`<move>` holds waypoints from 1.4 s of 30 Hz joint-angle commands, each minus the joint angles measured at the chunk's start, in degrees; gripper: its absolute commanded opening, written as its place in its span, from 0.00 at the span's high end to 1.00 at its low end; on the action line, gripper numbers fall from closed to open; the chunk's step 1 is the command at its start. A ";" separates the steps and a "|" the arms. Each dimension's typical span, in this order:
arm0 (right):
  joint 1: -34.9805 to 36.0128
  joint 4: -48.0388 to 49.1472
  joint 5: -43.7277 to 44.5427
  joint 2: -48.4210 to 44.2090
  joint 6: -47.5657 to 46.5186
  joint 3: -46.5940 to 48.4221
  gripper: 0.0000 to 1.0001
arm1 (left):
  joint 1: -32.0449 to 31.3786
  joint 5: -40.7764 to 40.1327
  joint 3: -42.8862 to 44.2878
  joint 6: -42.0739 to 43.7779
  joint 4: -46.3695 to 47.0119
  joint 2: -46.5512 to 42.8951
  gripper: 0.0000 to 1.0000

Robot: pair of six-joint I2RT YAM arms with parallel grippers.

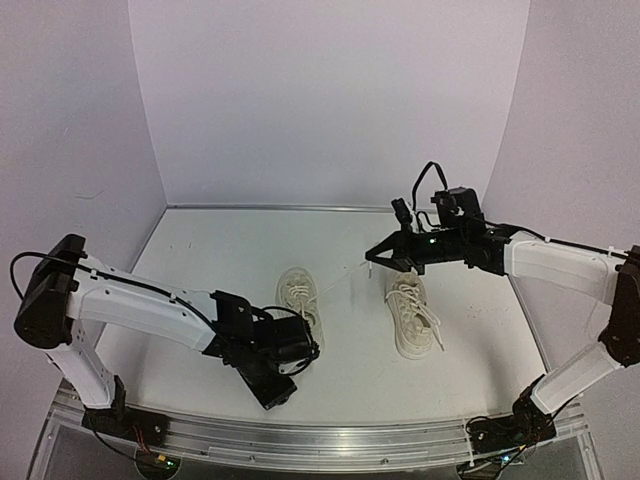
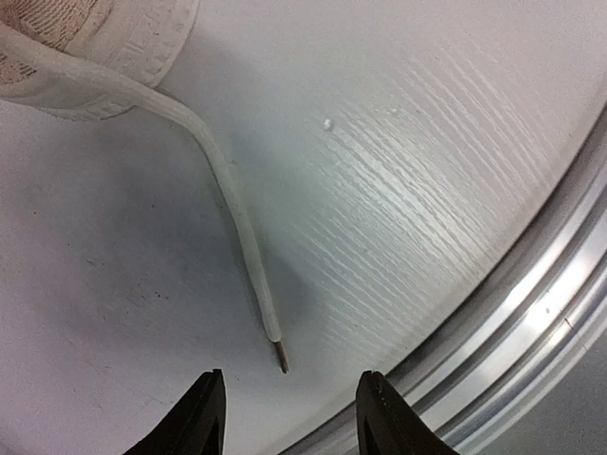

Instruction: Tie the shoes

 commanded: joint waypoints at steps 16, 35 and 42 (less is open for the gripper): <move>-0.66 -1.67 0.16 -1.97 -0.91 1.21 1.00 | 0.47 -0.99 3.72 -6.55 -1.38 6.20 0.93; -1.09 -3.17 0.66 -2.49 -0.96 5.26 1.00 | 13.93 2.02 9.00 -3.30 -7.78 -10.01 0.81; -1.09 -3.35 1.01 -2.95 -0.75 3.75 1.00 | 6.24 -0.06 0.93 -4.97 -3.34 -5.39 0.56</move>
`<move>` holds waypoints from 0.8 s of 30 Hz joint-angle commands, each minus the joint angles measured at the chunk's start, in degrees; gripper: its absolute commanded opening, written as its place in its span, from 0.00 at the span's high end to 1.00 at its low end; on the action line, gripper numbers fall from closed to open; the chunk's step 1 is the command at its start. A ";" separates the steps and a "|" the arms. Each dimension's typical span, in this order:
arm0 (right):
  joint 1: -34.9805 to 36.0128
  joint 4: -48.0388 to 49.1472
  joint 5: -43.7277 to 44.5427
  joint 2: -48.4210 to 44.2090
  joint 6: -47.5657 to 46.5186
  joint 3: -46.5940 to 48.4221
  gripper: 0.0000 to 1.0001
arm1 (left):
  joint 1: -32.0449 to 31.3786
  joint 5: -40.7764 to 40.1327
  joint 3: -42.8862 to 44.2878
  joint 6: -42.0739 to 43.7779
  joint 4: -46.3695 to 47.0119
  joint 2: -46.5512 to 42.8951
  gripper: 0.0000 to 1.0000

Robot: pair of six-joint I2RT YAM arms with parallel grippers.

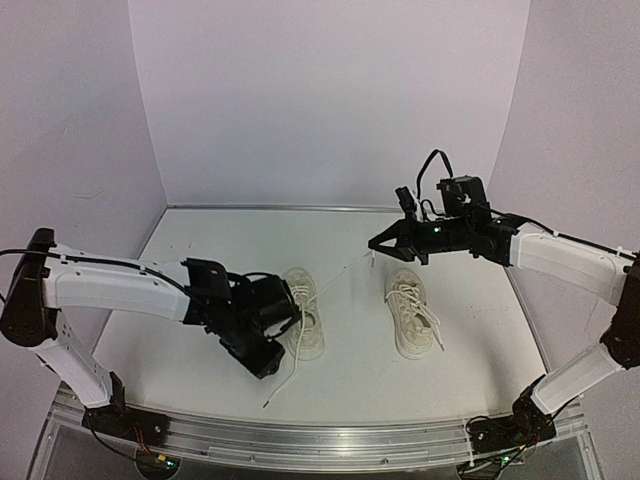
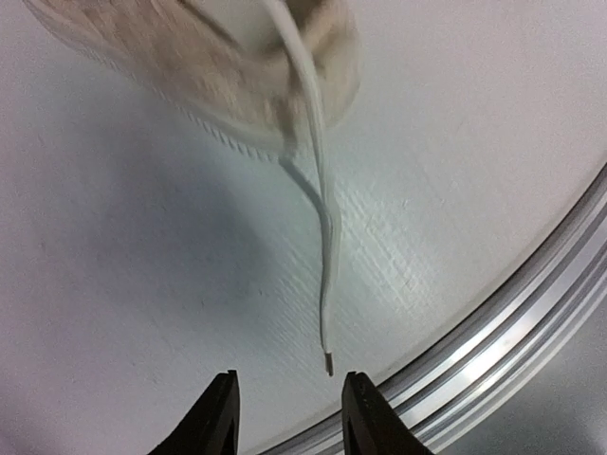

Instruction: Tie the shoes

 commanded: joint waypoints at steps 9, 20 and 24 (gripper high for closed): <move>-0.30 0.12 0.45 -1.28 -0.50 -0.14 1.00 | -6.34 -3.42 5.03 2.02 -1.59 15.76 0.55; -0.30 -0.78 0.71 -1.71 -1.20 0.22 1.00 | -6.60 -1.14 8.07 3.44 -1.53 23.29 0.79; -0.37 -1.46 0.92 -2.22 -1.34 0.50 1.00 | -5.78 6.24 5.10 0.99 1.57 19.18 1.00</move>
